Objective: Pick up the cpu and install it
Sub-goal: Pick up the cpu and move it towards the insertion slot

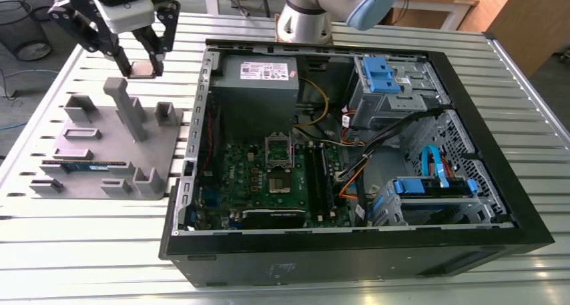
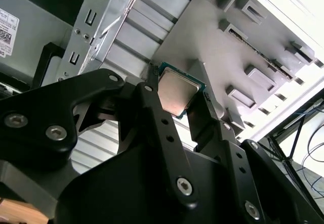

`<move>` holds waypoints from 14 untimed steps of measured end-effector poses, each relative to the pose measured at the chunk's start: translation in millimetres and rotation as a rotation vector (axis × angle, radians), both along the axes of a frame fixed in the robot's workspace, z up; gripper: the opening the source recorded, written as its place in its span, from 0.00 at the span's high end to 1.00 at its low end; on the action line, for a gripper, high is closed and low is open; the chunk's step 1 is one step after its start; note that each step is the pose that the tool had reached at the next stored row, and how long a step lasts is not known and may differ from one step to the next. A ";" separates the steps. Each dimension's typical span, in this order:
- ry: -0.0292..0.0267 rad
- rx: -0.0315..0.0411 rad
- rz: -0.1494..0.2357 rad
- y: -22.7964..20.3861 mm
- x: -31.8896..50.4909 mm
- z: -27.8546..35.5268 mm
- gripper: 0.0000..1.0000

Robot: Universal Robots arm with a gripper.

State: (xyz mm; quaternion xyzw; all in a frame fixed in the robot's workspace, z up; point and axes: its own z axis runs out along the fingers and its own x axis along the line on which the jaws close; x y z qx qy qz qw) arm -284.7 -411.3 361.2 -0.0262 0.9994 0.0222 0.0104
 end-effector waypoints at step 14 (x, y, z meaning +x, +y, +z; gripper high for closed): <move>0.0001 0.0000 0.000 0.0 38.6 0.0 0.53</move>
